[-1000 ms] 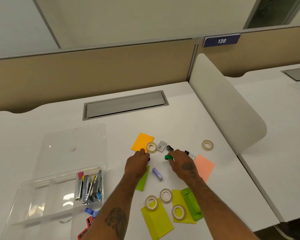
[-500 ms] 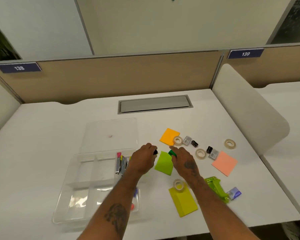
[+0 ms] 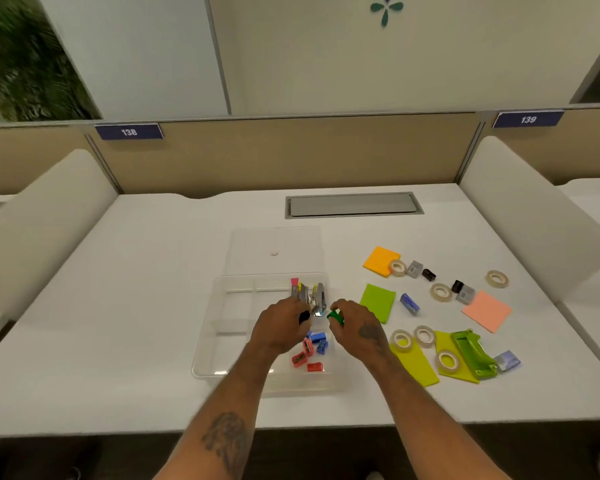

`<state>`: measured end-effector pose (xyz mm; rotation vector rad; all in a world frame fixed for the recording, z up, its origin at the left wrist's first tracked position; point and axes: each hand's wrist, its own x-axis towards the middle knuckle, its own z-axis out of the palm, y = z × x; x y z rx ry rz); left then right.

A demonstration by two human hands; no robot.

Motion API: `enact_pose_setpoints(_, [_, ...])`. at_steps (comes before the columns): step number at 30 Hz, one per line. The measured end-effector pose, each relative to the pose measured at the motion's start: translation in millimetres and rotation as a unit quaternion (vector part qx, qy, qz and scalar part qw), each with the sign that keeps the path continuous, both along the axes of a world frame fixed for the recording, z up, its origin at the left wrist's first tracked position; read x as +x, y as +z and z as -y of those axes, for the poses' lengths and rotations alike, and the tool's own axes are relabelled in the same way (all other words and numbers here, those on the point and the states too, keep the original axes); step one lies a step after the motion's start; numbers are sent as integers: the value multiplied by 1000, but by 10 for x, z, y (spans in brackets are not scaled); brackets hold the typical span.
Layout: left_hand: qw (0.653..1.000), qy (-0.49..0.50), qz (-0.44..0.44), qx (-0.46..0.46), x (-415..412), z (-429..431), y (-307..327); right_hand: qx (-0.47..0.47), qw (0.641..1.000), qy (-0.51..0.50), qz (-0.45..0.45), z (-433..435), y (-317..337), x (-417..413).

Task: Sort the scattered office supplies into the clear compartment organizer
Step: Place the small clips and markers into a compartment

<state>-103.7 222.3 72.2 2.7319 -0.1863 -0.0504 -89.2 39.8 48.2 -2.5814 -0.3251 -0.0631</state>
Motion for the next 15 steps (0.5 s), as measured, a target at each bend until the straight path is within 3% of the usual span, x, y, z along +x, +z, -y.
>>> enact_pose_setpoints(8, [999,17,-25,-22,-222,-30,-105,-45,997,51,-43,-125,-59,-111])
enact_pose_setpoints(15, [999,21,-49,-9,-284,-27,-159,-23,999,28,4,-50,-98,-164])
